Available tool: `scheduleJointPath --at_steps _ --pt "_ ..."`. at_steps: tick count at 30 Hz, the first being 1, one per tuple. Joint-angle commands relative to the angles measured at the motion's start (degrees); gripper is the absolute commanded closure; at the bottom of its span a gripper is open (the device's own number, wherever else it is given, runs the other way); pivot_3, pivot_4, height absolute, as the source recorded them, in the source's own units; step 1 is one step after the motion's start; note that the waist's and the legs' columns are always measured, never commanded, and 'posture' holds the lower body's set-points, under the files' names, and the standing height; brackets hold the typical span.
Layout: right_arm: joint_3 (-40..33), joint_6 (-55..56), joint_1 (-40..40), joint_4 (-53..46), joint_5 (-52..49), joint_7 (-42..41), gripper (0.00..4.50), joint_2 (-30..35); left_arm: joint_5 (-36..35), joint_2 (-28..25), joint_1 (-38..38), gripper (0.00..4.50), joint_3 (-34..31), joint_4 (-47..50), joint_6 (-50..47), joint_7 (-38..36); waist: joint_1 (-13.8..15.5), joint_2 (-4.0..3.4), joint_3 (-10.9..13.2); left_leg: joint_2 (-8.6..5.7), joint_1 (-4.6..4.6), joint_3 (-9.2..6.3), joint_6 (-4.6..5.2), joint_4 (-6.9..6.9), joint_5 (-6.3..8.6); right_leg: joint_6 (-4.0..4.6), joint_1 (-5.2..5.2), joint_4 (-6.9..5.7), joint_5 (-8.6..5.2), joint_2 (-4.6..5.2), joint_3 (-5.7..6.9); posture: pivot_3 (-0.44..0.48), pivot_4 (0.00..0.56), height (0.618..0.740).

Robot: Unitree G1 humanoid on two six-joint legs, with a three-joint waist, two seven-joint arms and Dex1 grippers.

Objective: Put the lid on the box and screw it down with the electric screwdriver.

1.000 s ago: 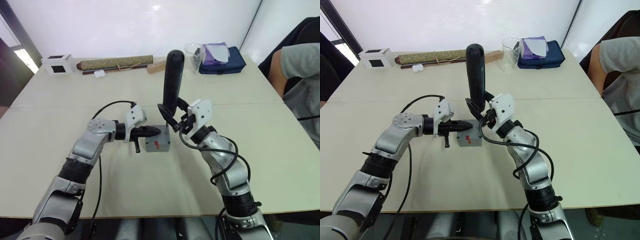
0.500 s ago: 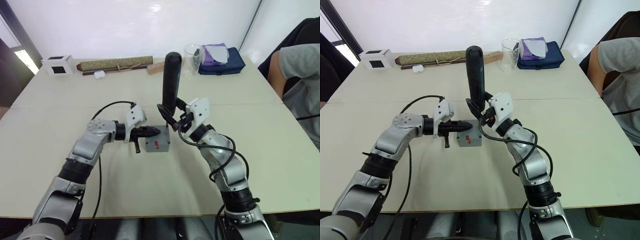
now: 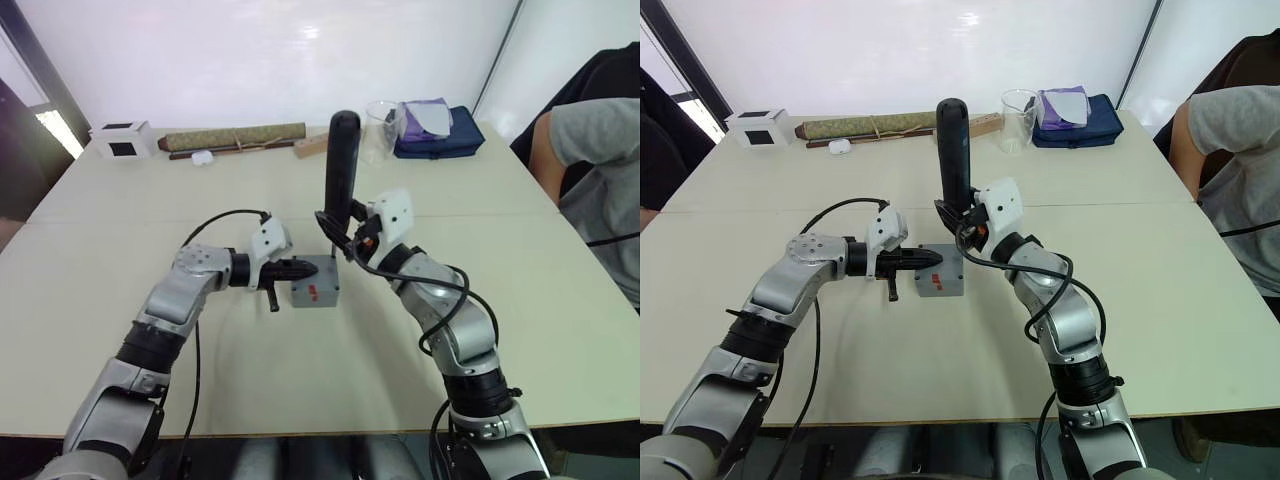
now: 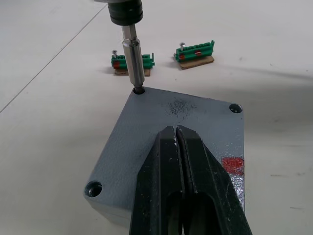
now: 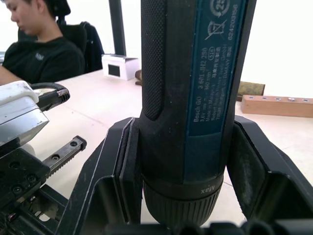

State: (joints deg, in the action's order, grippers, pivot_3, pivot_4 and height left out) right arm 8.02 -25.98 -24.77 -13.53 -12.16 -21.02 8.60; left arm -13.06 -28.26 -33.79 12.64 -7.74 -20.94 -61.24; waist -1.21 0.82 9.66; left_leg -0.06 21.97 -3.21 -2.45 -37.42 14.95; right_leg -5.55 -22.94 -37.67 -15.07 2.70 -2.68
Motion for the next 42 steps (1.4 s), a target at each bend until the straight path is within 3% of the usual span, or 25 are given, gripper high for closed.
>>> scheduleJointPath --at_steps 1,3,20,29,33,35,42 --pt "2.03 -5.59 3.06 5.20 1.81 0.61 2.43 1.11 0.96 -0.80 0.69 4.50 0.37 -0.12 -0.54 -0.08 0.00 0.00 0.00 0.00 -0.17 0.00 0.00 0.09 0.00 0.02 0.17 0.11 -0.01 0.00 0.00 0.000 0.150 0.736" --pt "2.08 -6.26 3.37 5.17 1.63 0.98 2.43 0.86 1.09 -0.86 0.81 4.50 0.39 -0.16 -0.46 -0.14 -0.02 0.01 -0.14 0.02 -0.62 0.01 0.00 0.34 0.00 0.19 0.61 0.39 -0.12 0.00 0.00 0.000 0.150 0.736" --pt "3.13 -3.29 3.94 4.34 3.55 0.62 2.43 2.26 1.63 -0.76 1.00 4.50 0.50 -0.29 -0.11 -0.45 0.05 0.03 -0.36 0.06 -0.61 -0.10 0.00 0.41 0.01 0.23 0.63 0.54 -0.17 0.00 0.02 0.000 0.150 0.736" --pt "-0.73 1.22 -1.72 -1.50 2.56 2.28 2.43 1.59 1.33 -0.58 1.04 4.50 0.07 0.29 0.43 -0.61 0.08 -0.01 -0.28 0.07 -0.52 -0.15 -0.01 0.43 0.01 0.29 0.54 0.59 -0.27 0.03 0.00 0.000 0.150 0.736" --pt "-5.24 -6.78 -6.77 -8.94 -3.67 2.69 2.43 1.54 -0.21 -0.69 0.54 4.50 -0.83 1.98 -0.09 -1.44 0.26 -0.05 -0.04 0.07 -0.31 -0.18 -0.01 0.42 0.01 0.30 0.34 0.58 -0.26 0.04 0.00 0.000 0.150 0.736" --pt "-7.36 -12.49 -9.05 -12.24 -6.87 1.79 2.43 3.53 -0.59 -0.79 0.08 4.50 -1.09 2.32 0.12 -1.74 0.32 -0.10 0.02 0.06 0.29 -0.22 -0.01 0.33 0.00 0.22 -0.19 0.51 -0.18 0.05 0.00 0.000 0.150 0.736" --pt "-20.83 -38.64 -19.18 -13.82 -13.82 8.66 2.43 8.77 -4.29 -0.81 -2.73 4.50 -3.38 5.53 -1.34 -3.18 0.24 -0.18 0.35 0.04 0.65 -0.24 -0.01 0.46 0.00 0.08 -0.61 0.50 -0.09 0.08 0.07 0.000 0.150 0.736"
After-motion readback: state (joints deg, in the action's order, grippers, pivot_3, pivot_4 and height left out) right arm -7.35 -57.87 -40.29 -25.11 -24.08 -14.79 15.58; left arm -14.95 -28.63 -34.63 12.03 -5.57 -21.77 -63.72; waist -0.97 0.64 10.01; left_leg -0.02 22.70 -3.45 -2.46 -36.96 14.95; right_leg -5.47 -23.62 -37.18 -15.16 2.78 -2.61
